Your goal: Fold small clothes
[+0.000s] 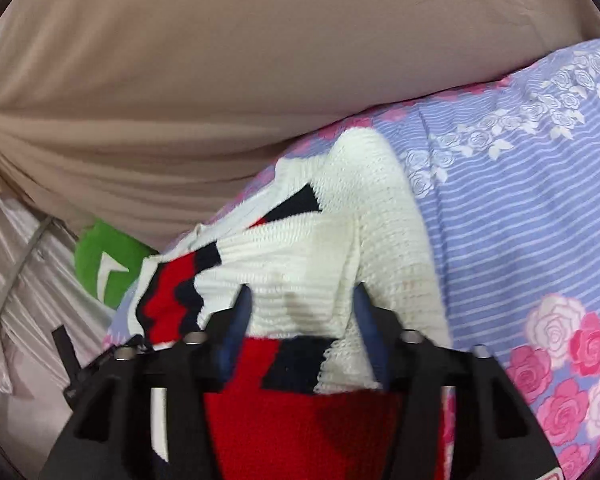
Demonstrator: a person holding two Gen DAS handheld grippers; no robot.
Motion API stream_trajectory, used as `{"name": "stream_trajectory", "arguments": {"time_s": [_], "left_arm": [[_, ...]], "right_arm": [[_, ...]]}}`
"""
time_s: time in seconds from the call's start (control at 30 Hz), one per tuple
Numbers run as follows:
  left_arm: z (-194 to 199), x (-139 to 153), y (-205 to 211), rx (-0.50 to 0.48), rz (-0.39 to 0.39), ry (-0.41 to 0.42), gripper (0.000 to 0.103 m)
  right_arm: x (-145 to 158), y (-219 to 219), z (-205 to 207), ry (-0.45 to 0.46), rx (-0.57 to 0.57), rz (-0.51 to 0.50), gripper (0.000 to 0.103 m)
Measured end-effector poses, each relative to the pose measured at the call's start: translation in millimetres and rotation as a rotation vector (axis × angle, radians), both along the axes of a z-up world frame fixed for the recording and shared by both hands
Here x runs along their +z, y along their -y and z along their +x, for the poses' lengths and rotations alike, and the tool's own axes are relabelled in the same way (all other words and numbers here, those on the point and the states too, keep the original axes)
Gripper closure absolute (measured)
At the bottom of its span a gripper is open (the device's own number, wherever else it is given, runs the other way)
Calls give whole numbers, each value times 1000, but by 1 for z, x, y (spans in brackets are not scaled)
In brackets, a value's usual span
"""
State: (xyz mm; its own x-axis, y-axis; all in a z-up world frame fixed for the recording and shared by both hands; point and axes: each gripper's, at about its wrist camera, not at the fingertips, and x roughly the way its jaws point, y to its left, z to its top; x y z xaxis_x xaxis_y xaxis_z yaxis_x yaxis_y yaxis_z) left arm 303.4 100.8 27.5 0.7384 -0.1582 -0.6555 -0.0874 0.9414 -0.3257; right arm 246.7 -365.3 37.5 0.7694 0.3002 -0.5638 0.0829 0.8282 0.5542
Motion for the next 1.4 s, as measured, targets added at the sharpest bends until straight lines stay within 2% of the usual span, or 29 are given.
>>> {"name": "stream_trajectory", "arguments": {"time_s": [0.1, 0.13, 0.2, 0.23, 0.33, 0.37, 0.4, 0.43, 0.5, 0.53, 0.57, 0.67, 0.73, 0.8, 0.83, 0.93, 1.0, 1.03, 1.1, 1.13, 1.2, 1.27, 1.3, 1.37, 1.4], "left_arm": [[0, 0, -4, 4, -29, 10, 62], [-1, 0, -4, 5, -32, 12, 62], [-3, 2, -4, 8, -33, 23, 63], [-5, 5, -4, 16, -24, 31, 63], [-7, 7, -4, 54, 28, 43, 63], [-6, 7, -5, 59, 34, 39, 63], [-3, 6, -7, 63, 31, 29, 63], [-1, 3, -8, 69, 32, 13, 63], [2, 0, -7, 52, 26, -9, 63], [3, -1, -5, 44, 30, -13, 63], [3, -1, -4, 38, 35, -12, 63], [-3, 3, -3, 27, 40, 12, 63], [-12, 7, -4, 6, -22, 20, 62], [-16, 9, -4, -26, -92, 7, 54], [-16, 8, -2, -44, -121, -2, 47], [-7, 0, 3, -67, -128, -46, 45], [1, -4, -2, -48, -131, -61, 53], [1, -4, -5, -32, -128, -68, 65], [3, -5, -9, -15, -118, -75, 75], [2, -6, -9, -15, -111, -72, 77], [3, -7, -6, -5, -75, -62, 78], [-2, -7, -1, 11, -52, -56, 79], [-5, -7, 3, 17, -39, -52, 79], [-9, -6, 6, 28, -19, -47, 79], [-10, -6, 9, 31, -9, -45, 79]], "right_arm": [[-7, -2, 11, -35, -14, -18, 49], [-1, -5, 16, -38, -3, -32, 67], [10, -15, 26, -25, 51, -17, 93], [20, -20, 23, 17, 69, 4, 93], [71, -30, -10, 268, 172, 82, 94], [77, -27, -15, 296, 173, 88, 94], [77, -22, -19, 295, 153, 76, 94], [69, -15, -15, 235, 103, 13, 94], [34, -7, 9, 30, 12, -143, 94], [7, -2, 24, -98, -8, -182, 94], [-8, 3, 27, -139, -12, -162, 94], [3, 11, 11, -50, -12, -101, 94], [11, 11, 10, -32, 0, -113, 94], [13, 13, 11, -31, -2, -113, 94], [15, 15, 9, -20, 3, -92, 94], [27, 3, 9, 67, 56, -17, 94], [29, -6, 7, 96, 67, -36, 94], [26, -4, 9, 65, 50, -70, 94], [7, 0, 23, -77, -13, -191, 92], [-2, 0, 27, -116, -20, -206, 96], [5, 1, 17, -81, -58, -173, 94], [27, -4, -1, -10, -126, -209, 85], [39, -11, -8, 37, -128, -225, 84], [66, -39, -8, 119, -34, -198, 82], [76, -56, -1, 131, 30, -194, 75]]}}
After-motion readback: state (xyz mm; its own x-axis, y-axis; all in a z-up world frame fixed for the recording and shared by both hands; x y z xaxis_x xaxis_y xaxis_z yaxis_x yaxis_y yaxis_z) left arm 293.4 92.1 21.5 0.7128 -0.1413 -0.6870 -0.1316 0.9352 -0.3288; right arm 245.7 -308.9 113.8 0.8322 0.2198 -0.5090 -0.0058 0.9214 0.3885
